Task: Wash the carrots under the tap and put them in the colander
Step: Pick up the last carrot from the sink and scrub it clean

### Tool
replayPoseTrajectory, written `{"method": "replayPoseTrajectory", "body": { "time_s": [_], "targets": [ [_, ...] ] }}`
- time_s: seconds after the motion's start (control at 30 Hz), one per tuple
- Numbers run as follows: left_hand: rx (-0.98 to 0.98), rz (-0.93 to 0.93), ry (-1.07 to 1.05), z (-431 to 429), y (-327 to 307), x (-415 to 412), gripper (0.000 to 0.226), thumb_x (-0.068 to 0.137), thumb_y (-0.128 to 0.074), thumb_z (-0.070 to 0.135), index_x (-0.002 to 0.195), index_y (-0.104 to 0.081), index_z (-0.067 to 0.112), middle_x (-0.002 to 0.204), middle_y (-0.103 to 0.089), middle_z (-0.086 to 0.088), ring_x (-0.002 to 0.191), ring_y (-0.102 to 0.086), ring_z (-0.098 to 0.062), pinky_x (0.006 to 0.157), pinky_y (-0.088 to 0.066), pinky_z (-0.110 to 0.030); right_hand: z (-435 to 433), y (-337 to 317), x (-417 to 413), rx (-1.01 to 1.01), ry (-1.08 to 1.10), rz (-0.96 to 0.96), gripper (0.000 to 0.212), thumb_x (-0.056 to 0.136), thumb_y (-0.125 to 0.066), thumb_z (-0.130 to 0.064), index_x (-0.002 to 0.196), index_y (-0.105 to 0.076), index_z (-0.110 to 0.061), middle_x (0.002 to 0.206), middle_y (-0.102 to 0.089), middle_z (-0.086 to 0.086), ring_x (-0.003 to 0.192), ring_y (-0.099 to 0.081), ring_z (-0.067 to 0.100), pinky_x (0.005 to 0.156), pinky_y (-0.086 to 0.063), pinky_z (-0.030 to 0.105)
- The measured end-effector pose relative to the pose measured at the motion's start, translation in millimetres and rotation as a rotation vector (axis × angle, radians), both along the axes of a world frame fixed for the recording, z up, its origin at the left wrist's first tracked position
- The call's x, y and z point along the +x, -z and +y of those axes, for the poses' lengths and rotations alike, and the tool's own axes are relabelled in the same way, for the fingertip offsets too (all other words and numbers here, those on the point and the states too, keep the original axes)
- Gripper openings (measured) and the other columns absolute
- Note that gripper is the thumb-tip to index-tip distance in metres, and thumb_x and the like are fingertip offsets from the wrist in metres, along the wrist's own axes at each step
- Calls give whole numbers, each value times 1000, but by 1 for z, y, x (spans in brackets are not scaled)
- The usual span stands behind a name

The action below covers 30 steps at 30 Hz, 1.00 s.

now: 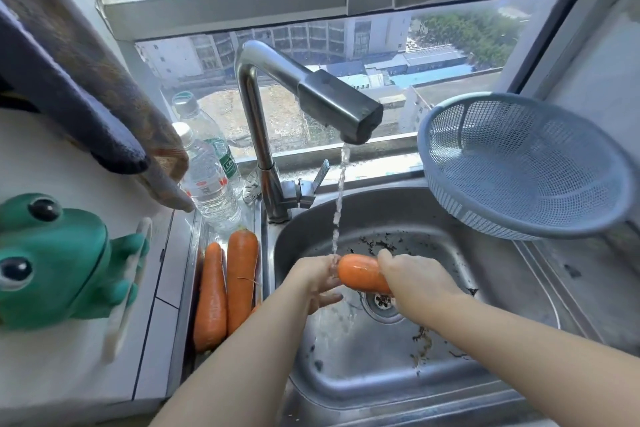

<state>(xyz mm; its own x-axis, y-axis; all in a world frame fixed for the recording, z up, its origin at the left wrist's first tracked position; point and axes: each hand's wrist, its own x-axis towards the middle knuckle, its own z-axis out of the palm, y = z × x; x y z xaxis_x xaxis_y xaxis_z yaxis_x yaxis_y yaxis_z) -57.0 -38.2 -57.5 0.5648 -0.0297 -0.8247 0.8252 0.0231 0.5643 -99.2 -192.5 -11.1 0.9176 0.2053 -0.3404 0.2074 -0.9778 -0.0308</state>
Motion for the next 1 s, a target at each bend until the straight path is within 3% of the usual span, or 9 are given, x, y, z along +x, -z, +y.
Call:
{"method": "replayPoseTrajectory", "body": {
  "time_s": [0.13, 0.23, 0.37, 0.5, 0.6, 0.67, 0.73, 0.83, 1.0],
  "targets": [
    [-132, 53, 92, -2, -8, -6, 35, 101, -39, 43, 121, -52, 18, 116, -60, -15, 93, -64, -30, 74, -54, -47, -9, -7, 1, 80, 108, 31, 25, 83, -55, -10, 103, -41, -14, 107, -63, 8, 95, -63, 30, 66, -39, 31],
    [-284, -6, -68, -15, -13, -11, 40, 98, -46, 46, 114, -55, 10, 103, -63, -16, 88, -63, -29, 78, -53, -45, -1, -9, 1, 181, 189, 79, 23, 80, -57, -15, 92, -38, -17, 96, -60, 5, 80, -57, 27, 64, -39, 30],
    [-307, -149, -384, -23, -11, -16, 27, 92, -61, 31, 85, -60, 5, 76, -64, -13, 73, -61, -24, 77, -52, -38, 18, -4, 4, 329, 226, 209, 18, 74, -59, -16, 87, -47, -14, 85, -60, 4, 73, -61, 23, 60, -50, 32],
    [-447, -119, -469, -13, -6, -15, 18, 89, -63, 24, 81, -61, 8, 69, -64, -7, 69, -60, -19, 68, -52, -35, 22, -10, 12, 650, 379, 588, 15, 72, -62, -9, 78, -49, -9, 61, -57, 6, 47, -52, 18, 50, -44, 27],
    [-676, -101, -510, -3, -12, -14, 24, 86, -66, 29, 100, -60, 10, 80, -67, -7, 75, -65, -18, 67, -56, -34, 20, -13, 17, 1039, 577, 995, 12, 83, -59, -2, 80, -49, -8, 61, -53, 3, 44, -48, 9, 44, -43, 19],
    [-739, -113, -497, -1, -19, -12, 25, 85, -66, 29, 101, -61, 11, 83, -69, -6, 76, -67, -17, 60, -57, -34, 20, -16, 20, 1173, 644, 1115, 13, 87, -53, 0, 77, -49, -7, 59, -52, 2, 42, -46, 6, 40, -41, 16],
    [-647, -132, -464, -4, -23, -9, 22, 82, -69, 24, 96, -61, 9, 83, -66, -7, 76, -65, -18, 56, -57, -33, 22, -20, 22, 1105, 619, 1057, 17, 86, -52, 0, 71, -47, -6, 51, -52, 0, 38, -46, 7, 38, -40, 17],
    [-440, -170, -472, -11, -20, 0, 19, 84, -69, 17, 97, -60, 6, 76, -61, -8, 68, -61, -18, 59, -54, -33, 29, -16, 25, 872, 537, 722, 15, 76, -58, -1, 69, -47, -7, 46, -52, 0, 38, -48, 11, 40, -40, 18],
    [-50, -317, -521, -25, -3, 2, 19, 85, -71, 21, 92, -62, 6, 81, -63, -11, 75, -60, -25, 77, -53, -43, 39, 1, 25, 259, 140, 104, 11, 80, -54, -12, 87, -45, -13, 88, -60, 5, 80, -60, 27, 58, -38, 30]
  ]
}}
